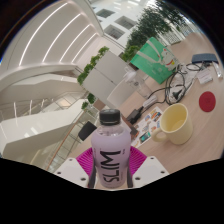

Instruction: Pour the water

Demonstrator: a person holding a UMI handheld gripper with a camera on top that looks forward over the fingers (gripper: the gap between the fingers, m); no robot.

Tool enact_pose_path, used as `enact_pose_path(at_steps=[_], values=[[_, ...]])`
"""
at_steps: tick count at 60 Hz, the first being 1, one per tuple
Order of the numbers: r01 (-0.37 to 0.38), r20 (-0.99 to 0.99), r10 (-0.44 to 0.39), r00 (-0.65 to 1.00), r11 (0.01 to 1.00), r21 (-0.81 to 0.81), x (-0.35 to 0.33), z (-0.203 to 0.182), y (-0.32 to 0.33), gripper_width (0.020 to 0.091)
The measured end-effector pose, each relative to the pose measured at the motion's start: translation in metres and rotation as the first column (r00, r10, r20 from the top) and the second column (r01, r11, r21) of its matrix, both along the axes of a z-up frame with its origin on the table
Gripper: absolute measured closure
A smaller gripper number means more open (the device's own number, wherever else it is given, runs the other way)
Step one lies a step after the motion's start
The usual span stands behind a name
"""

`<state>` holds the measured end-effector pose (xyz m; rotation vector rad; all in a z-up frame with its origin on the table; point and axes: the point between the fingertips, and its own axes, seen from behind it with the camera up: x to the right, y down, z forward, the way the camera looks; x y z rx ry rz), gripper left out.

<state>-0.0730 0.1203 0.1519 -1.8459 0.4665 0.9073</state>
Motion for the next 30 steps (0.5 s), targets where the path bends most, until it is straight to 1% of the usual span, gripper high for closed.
enact_pose_path(at_steps=[1,3,4,5,6,8,9,12,14,16,19,20,21,22,30], values=[[0.003,-0.072,-0.003,0.997,1.0,-0.002,0.007,-0.001,0.006,0.0671],[0.018,-0.206,-0.024,0.978,0.999,-0.031,0.017,0.007,0.015,0.0671],[0.02,-0.271,-0.033,0.962,0.999,-0.049,0.023,0.009,0.021,0.0697],[0.023,-0.337,-0.046,0.941,0.997,-0.072,0.029,0.011,0.026,0.0697],[0.024,-0.404,-0.062,0.913,0.995,-0.099,0.033,0.016,0.029,0.0684],[0.018,-0.533,-0.099,0.841,0.988,-0.156,0.039,0.015,0.037,0.0689],[0.037,-0.57,-0.148,0.808,0.979,-0.201,0.033,0.013,0.051,0.0686],[-0.004,-0.73,-0.189,0.657,0.967,-0.254,0.043,0.01,0.061,0.0687],[-0.03,-0.799,-0.22,0.56,0.958,-0.284,0.05,0.006,0.066,0.0687],[-0.055,-0.84,-0.248,0.483,0.948,-0.312,0.054,0.0,0.068,0.0687],[-0.082,-0.867,-0.281,0.412,0.936,-0.342,0.057,-0.007,0.069,0.0688],[-0.114,-0.886,-0.284,0.366,0.931,-0.346,0.064,-0.01,0.056,0.0688],[-0.088,-0.872,-0.319,0.371,0.923,-0.375,0.053,-0.009,0.07,0.0687],[-0.092,-0.877,-0.324,0.355,0.921,-0.378,0.054,-0.01,0.068,0.0687],[-0.111,-0.914,-0.328,0.24,0.926,-0.361,0.058,-0.003,0.067,0.0688]])
